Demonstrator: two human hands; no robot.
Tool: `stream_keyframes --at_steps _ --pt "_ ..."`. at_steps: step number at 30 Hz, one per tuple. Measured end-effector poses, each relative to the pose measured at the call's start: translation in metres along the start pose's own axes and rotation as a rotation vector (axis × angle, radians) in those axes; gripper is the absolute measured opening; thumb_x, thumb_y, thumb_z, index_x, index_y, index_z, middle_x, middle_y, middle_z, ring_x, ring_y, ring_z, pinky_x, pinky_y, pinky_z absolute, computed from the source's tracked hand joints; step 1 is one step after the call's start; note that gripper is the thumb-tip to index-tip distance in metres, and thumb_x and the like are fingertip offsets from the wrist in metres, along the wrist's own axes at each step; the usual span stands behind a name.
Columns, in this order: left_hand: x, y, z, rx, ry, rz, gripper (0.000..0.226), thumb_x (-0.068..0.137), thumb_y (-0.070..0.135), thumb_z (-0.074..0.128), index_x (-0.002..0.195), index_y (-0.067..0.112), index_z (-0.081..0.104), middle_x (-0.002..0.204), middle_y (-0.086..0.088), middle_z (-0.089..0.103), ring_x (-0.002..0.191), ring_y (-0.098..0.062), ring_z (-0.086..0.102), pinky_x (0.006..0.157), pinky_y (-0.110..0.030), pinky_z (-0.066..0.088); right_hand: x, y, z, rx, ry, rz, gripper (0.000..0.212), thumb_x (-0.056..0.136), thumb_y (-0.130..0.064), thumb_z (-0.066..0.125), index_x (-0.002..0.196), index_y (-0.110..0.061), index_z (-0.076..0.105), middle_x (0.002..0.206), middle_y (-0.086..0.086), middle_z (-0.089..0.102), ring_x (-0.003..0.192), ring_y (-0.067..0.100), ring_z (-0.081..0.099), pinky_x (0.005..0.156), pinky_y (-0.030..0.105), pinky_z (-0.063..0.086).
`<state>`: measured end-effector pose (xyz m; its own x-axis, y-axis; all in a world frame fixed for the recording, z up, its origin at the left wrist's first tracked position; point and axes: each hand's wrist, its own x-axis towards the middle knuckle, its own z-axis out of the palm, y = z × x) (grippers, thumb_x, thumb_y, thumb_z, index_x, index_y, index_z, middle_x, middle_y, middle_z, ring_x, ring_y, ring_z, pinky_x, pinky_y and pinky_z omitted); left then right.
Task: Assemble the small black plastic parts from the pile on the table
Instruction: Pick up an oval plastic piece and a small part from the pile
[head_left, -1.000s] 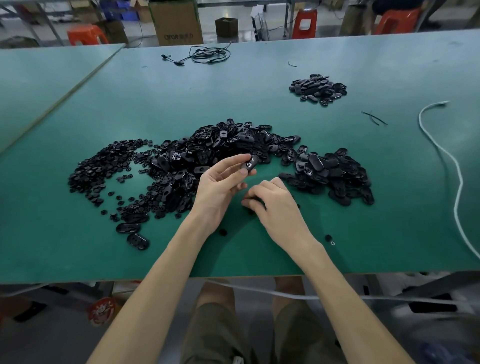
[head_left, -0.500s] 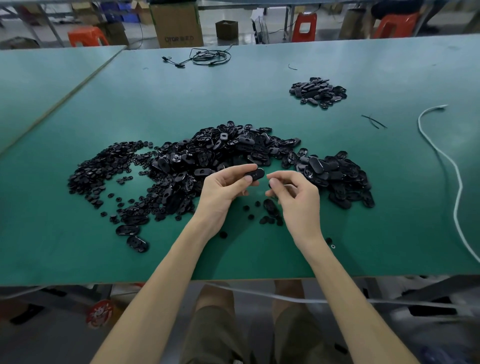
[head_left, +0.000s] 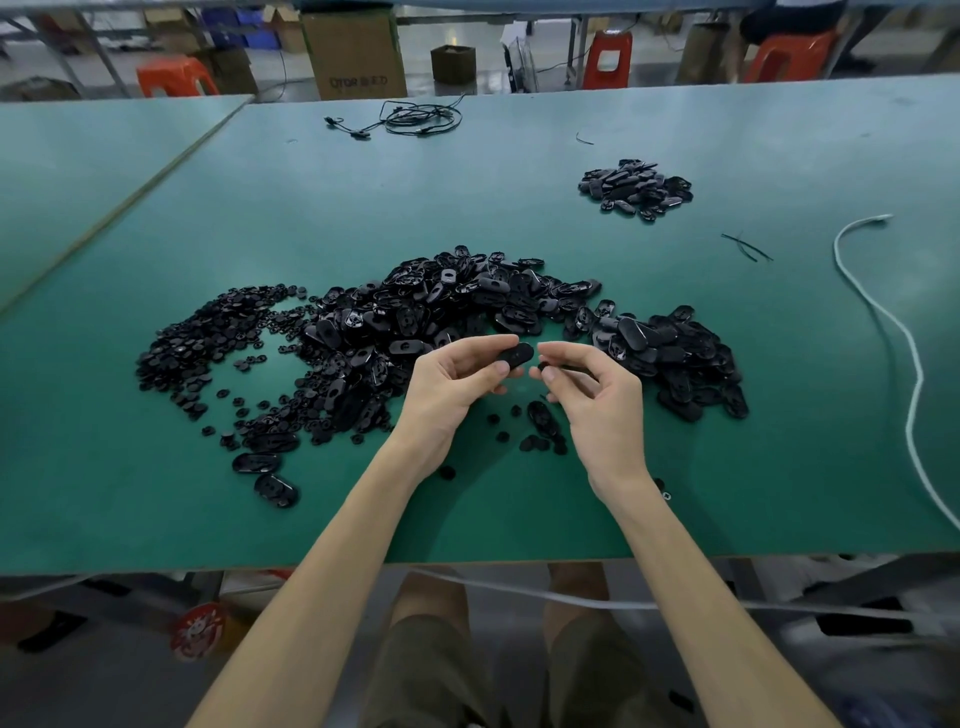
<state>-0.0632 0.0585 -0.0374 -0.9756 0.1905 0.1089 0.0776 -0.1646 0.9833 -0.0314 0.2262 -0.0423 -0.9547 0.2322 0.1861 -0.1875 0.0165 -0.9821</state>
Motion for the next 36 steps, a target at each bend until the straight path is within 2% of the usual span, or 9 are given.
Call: stream_keyframes --at_steps 6,9,14,17,21,25,29,32,36 --pt "-0.0008 0.0025 0.0017 0.032 0.043 0.006 0.035 0.092 -0.004 0.073 0.122 0.013 0.073 0.109 -0.015 0.072 0.094 -0.018 0.075 0.082 -0.027 0.058 -0.0005 -0.0016 0.0000 0.016 0.003 -0.001 0.026 0.095 0.002 0.071 0.108 -0.020 0.076 0.097 -0.004 0.075 0.094 0.018 0.077 0.077 0.026 0.059" --pt "-0.0024 0.0036 0.0032 0.020 0.031 0.022 0.037 0.094 -0.004 0.070 0.124 0.016 0.073 0.104 -0.010 0.069 0.099 -0.026 0.077 0.082 -0.028 0.059 -0.0006 -0.0021 0.0004 0.011 -0.006 -0.007 0.028 0.093 0.001 0.073 0.106 -0.024 0.076 0.095 -0.003 0.074 0.093 0.018 0.076 0.079 0.029 0.060" --pt "-0.0028 0.0027 0.0036 0.038 0.021 0.018 0.030 0.095 -0.005 0.069 0.122 0.006 0.066 0.102 -0.008 0.069 0.099 -0.030 0.077 0.080 -0.033 0.063 -0.0005 -0.0020 0.0005 -0.019 -0.024 -0.042 0.027 0.091 0.000 0.075 0.106 -0.022 0.077 0.096 -0.004 0.077 0.095 0.014 0.073 0.089 0.029 0.058" --pt "-0.0032 0.0030 0.0042 0.034 0.031 0.016 0.027 0.094 -0.004 0.070 0.119 0.002 0.062 0.101 -0.009 0.066 0.100 -0.032 0.077 0.082 -0.038 0.064 -0.0005 -0.0016 0.0000 -0.014 -0.015 -0.036 0.026 0.091 -0.001 0.076 0.107 -0.022 0.075 0.096 -0.007 0.077 0.095 0.012 0.073 0.087 0.025 0.058" --pt "-0.0027 0.0019 0.0039 0.028 0.056 -0.005 0.017 0.095 0.000 0.072 0.109 -0.001 0.063 0.095 -0.011 0.074 0.096 -0.026 0.077 0.080 -0.035 0.063 -0.0004 -0.0013 0.0003 -0.010 0.005 -0.019 0.028 0.090 -0.004 0.078 0.108 -0.025 0.073 0.095 -0.009 0.075 0.091 0.011 0.074 0.084 0.024 0.058" --pt "-0.0029 0.0023 0.0051 0.002 0.068 -0.016 0.018 0.098 0.003 0.069 0.111 -0.005 0.060 0.101 -0.016 0.078 0.100 -0.031 0.077 0.078 -0.033 0.063 -0.0007 -0.0033 0.0008 0.000 0.029 -0.009 0.032 0.090 -0.004 0.078 0.112 -0.026 0.070 0.091 -0.009 0.074 0.085 0.011 0.075 0.082 0.025 0.059" --pt "-0.0026 0.0015 0.0044 0.018 0.095 -0.030 0.012 0.099 0.009 0.069 0.106 0.000 0.067 0.105 -0.015 0.078 0.101 -0.028 0.076 0.082 -0.035 0.063 -0.0019 -0.0052 0.0014 -0.018 0.029 -0.014 0.032 0.089 -0.004 0.079 0.113 -0.024 0.069 0.091 -0.007 0.075 0.084 0.011 0.074 0.082 0.025 0.059" --pt "-0.0020 0.0008 0.0027 0.035 0.106 -0.035 0.010 0.095 0.012 0.075 0.101 0.003 0.073 0.103 -0.015 0.077 0.094 -0.025 0.072 0.083 -0.036 0.061 -0.0027 -0.0061 0.0021 -0.054 0.018 -0.019 0.032 0.087 -0.006 0.082 0.111 -0.023 0.070 0.089 -0.006 0.077 0.085 0.011 0.075 0.083 0.026 0.060" --pt "-0.0024 0.0020 0.0028 0.055 0.052 -0.027 0.006 0.092 0.012 0.078 0.096 0.009 0.075 0.099 -0.016 0.078 0.099 -0.032 0.075 0.081 -0.031 0.059 -0.0028 -0.0060 0.0018 -0.074 0.036 -0.002 0.030 0.086 -0.007 0.083 0.109 -0.021 0.069 0.086 -0.008 0.078 0.084 0.010 0.076 0.082 0.027 0.060"
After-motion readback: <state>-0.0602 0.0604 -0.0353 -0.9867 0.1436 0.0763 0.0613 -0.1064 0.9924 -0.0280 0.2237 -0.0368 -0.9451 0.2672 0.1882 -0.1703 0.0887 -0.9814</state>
